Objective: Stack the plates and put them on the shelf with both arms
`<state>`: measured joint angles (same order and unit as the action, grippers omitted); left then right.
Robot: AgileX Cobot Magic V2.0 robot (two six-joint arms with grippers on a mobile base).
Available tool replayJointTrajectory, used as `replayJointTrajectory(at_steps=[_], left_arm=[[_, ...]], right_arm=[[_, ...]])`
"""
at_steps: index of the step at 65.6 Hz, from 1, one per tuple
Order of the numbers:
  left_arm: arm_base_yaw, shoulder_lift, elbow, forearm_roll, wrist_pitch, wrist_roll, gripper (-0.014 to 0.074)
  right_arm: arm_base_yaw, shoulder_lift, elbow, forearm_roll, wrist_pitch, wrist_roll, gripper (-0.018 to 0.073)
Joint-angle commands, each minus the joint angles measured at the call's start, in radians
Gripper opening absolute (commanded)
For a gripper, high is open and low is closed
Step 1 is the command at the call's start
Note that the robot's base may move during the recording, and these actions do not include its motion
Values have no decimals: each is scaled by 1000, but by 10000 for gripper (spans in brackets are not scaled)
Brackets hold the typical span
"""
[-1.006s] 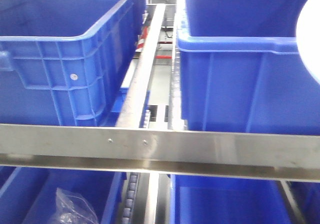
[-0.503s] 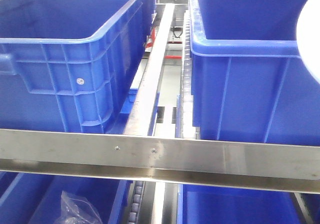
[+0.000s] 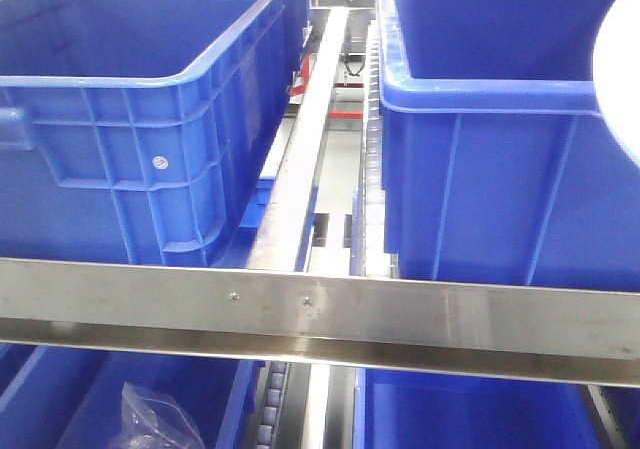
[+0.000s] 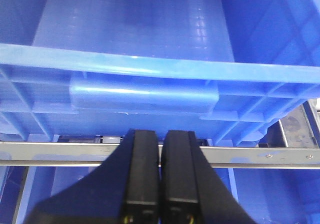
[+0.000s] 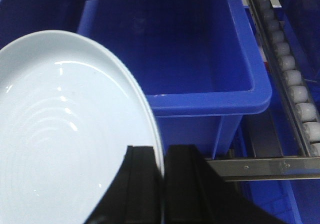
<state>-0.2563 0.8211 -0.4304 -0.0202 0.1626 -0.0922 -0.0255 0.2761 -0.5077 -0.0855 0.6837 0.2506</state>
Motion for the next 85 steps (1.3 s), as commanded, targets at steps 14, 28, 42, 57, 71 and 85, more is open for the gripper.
replayJointTrajectory(at_steps=[14, 28, 42, 57, 71, 85], left_arm=[[2, -3, -29, -6, -80, -6, 87], [2, -3, -29, -6, -80, -6, 87], [2, -3, -29, -6, -80, -6, 87], [2, -3, -29, -6, -80, -6, 87], [2, -3, -29, -6, -80, -6, 87], [2, -3, -29, -6, -80, -6, 87]], right_arm=[[-6, 10, -28, -4, -98, -3, 48], [-6, 10, -28, -4, -98, -3, 48], [-6, 10, -28, -4, -98, -3, 48], [-6, 10, -28, -3, -137, -3, 48], [-9, 121, -72, -3, -309, -3, 48], [-9, 386, -215, -3, -394, -3, 48]])
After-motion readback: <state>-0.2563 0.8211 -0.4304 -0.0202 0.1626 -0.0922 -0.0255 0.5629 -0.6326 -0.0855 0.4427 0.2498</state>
